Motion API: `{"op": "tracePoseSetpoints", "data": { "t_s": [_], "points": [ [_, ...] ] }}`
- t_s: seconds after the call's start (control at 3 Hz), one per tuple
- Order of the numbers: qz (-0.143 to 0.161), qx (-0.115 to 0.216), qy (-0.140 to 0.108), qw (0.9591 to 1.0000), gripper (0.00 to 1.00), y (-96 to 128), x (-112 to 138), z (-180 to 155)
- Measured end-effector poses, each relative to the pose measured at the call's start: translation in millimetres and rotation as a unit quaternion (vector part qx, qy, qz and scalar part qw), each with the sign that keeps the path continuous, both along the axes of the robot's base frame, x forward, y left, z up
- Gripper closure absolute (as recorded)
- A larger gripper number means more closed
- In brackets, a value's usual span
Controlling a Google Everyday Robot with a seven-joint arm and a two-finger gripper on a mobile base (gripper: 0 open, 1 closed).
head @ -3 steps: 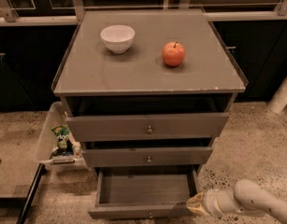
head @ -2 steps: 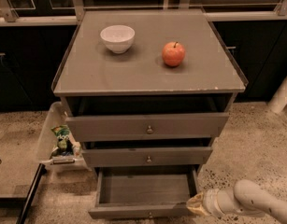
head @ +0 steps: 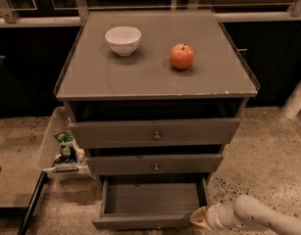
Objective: Close bottom drawer
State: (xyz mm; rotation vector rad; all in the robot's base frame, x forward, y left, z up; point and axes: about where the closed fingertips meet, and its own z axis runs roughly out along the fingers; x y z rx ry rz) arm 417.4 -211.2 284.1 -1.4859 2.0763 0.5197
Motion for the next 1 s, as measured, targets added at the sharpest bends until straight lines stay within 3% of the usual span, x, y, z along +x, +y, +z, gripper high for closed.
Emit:
{"op": "tracePoseSetpoints", "data": {
  "t_s": [0.33, 0.67, 1.0],
  "points": [
    [0.040, -0.039, -0.056, 0.9969, 1.00, 0.0, 5.9, -28.8],
    [0.066, -0.067, -0.103, 0.9903, 1.00, -4.9, 11.7, -49.3],
    [0.084, -0.081, -0.120, 0.9858, 1.00, -9.3, 16.6, -73.2]
  ]
}}
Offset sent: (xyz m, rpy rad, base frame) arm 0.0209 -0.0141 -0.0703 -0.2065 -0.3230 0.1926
